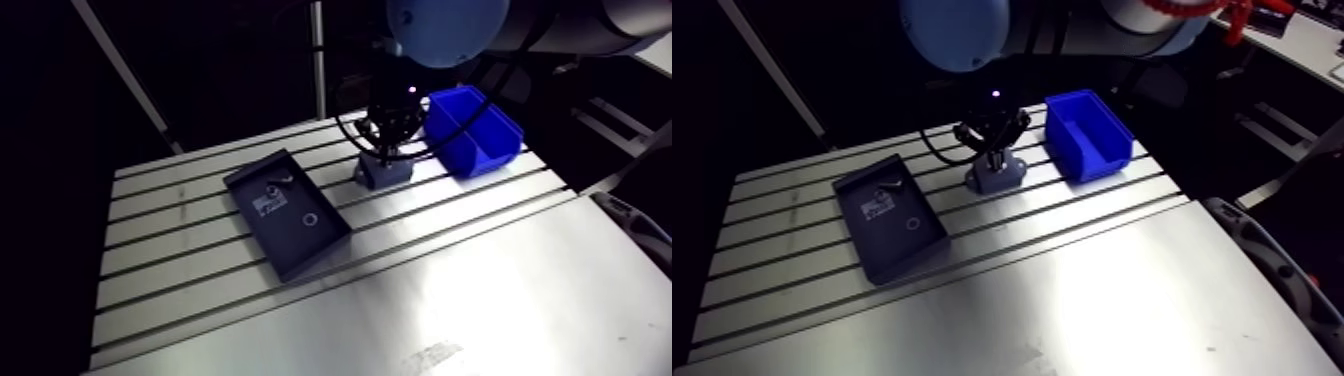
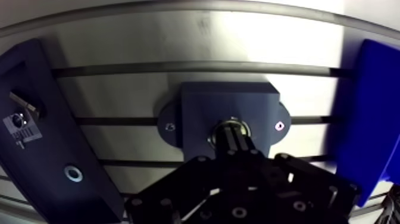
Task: Pick up the bearing and press it into the housing until flush.
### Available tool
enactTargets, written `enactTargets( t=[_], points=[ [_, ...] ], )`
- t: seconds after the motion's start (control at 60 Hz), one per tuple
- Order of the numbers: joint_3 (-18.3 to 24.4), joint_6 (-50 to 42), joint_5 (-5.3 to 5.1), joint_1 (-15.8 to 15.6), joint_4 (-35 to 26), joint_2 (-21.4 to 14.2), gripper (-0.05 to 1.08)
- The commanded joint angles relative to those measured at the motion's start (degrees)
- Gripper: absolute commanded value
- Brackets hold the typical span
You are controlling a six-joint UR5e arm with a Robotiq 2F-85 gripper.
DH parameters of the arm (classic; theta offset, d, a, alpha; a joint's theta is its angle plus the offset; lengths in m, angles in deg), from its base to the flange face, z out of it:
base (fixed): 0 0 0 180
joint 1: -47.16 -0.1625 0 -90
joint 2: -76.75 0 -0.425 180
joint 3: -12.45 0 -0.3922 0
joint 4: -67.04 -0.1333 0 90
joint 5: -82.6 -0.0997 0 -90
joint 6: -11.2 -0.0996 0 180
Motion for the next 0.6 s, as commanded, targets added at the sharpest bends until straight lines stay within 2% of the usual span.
enactTargets(
  t=[0.017, 0.317, 0.6],
  points=[
    [0.0, 0.1, 0.02, 0.0, 0.0, 0.0, 1.06],
    [0.6, 0.1, -0.24, 0.1, -0.3, -0.3, 1.07],
    [2.2, 0.2, -0.24, 0.1, -3.0, -4.0, 1.07]
  ],
)
